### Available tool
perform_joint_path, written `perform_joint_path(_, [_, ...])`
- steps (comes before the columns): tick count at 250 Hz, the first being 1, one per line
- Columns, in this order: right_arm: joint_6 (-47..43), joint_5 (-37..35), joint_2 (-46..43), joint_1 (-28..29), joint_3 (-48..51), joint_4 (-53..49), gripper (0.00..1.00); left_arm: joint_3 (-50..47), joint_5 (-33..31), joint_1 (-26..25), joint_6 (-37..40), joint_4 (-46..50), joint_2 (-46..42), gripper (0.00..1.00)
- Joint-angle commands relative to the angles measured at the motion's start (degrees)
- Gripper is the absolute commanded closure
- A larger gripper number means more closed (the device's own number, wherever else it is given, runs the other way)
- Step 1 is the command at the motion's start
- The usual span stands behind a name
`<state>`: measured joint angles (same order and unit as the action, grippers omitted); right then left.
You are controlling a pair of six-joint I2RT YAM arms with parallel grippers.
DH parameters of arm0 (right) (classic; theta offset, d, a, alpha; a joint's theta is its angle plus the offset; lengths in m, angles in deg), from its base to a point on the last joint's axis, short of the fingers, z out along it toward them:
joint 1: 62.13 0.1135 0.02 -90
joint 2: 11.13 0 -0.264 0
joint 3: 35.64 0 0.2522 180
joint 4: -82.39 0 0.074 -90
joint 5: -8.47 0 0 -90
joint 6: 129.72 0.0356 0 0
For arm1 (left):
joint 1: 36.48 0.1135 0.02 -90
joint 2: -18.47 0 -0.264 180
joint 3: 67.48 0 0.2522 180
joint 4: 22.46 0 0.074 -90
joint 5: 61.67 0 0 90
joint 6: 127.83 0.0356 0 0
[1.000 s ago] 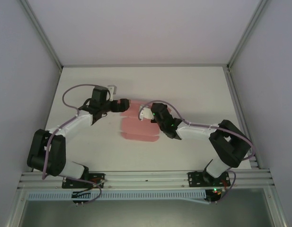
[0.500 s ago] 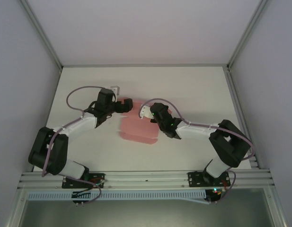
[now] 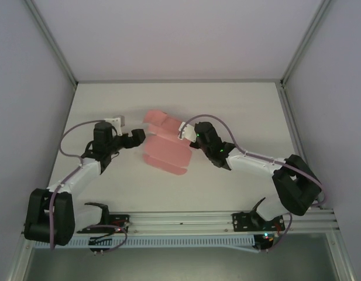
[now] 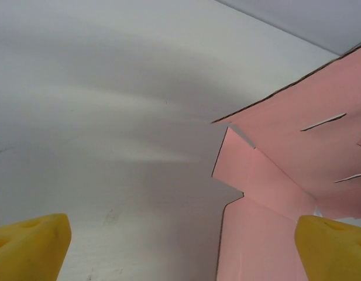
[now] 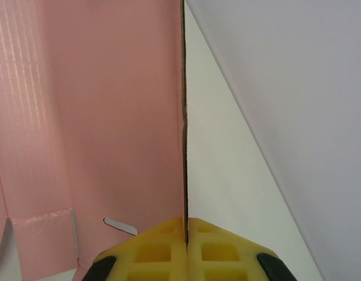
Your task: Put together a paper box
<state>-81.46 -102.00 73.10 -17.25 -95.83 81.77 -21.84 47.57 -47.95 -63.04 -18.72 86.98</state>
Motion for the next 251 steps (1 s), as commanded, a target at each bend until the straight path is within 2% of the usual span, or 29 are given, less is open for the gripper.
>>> perform_joint_path(1, [2.53, 2.40, -0.55, -0.14, -0.67, -1.72, 1.00, 0.86, 9.41, 1.27, -0.53, -6.53, 3.95, 0.07])
perform_joint_path(49, [3.56, 2.57, 0.40, -0.22, -1.29, -1.68, 1.00, 2.55, 16.69, 1.27, -1.45, -14.53, 12.85, 0.18])
perform_joint_path(79, [4.25, 3.67, 0.33, -0.39, -1.58, -1.80, 1.00, 3.57, 16.70, 1.25, -2.26, -17.89, 17.30, 0.25])
perform_joint_path(104, [4.47, 4.91, 0.16, -0.60, -1.73, -2.84, 1.00, 4.13, 18.01, 1.26, -3.64, -21.85, 20.43, 0.39])
perform_joint_path(118, [4.66, 4.81, 0.22, -0.56, -1.95, -3.24, 1.00, 5.12, 18.13, 1.15, -3.80, -22.03, 22.03, 0.51])
perform_joint_path(135, [4.87, 4.71, 0.15, -0.60, -1.84, -3.38, 1.00, 6.04, 19.77, 1.01, -3.67, -22.67, 23.95, 0.59])
perform_joint_path(164, [5.60, 4.47, 0.11, -0.79, -1.95, -3.64, 1.00, 6.08, 20.51, 0.57, -3.27, -23.87, 25.00, 0.88])
perform_joint_path(180, [5.81, 4.36, 0.00, -0.78, -1.93, -4.02, 1.00, 5.96, 20.53, 0.48, -2.88, -23.80, 24.76, 1.00])
perform_joint_path(218, [7.01, 3.95, -0.16, -1.07, -2.07, -4.70, 1.00, 4.55, 18.53, -0.72, -1.30, -23.27, 22.72, 1.00])
perform_joint_path(251, [7.56, 3.20, 0.26, -1.11, -2.85, -6.62, 1.00, 4.70, 10.28, -4.10, 2.88, -16.40, 18.85, 1.00])
